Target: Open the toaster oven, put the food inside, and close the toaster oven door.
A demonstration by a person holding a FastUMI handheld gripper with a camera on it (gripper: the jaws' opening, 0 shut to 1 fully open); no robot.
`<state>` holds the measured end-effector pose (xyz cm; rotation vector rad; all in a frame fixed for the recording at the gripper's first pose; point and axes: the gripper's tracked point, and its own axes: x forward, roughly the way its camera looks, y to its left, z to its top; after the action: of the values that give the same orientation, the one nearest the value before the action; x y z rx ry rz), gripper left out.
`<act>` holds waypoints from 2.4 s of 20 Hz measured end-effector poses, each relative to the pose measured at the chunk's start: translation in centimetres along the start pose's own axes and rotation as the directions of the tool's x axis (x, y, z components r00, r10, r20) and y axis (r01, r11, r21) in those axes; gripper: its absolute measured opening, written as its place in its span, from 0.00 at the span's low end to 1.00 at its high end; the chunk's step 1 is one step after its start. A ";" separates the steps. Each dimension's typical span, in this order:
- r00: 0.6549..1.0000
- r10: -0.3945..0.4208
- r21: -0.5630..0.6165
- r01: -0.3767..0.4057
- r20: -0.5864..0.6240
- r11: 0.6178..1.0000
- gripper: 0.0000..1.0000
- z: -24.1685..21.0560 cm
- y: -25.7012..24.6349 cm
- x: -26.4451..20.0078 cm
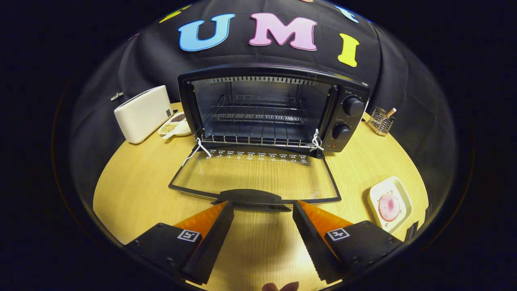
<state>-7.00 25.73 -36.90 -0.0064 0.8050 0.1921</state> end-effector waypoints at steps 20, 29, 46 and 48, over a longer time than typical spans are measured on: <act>0.953 0.134 0.017 -0.135 -0.272 0.991 0.99 0.4 -28.8 -4.5; 0.823 0.241 0.082 -0.233 -0.515 0.969 0.52 -4.7 -33.1 0.8; 0.776 0.264 0.098 -0.255 -0.573 0.962 0.26 -3.8 -34.5 1.0; 0.768 0.247 0.085 -0.246 -0.591 0.966 0.27 -4.3 -35.1 1.3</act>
<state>-3.11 -8.86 -43.24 0.0444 1.4467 0.4550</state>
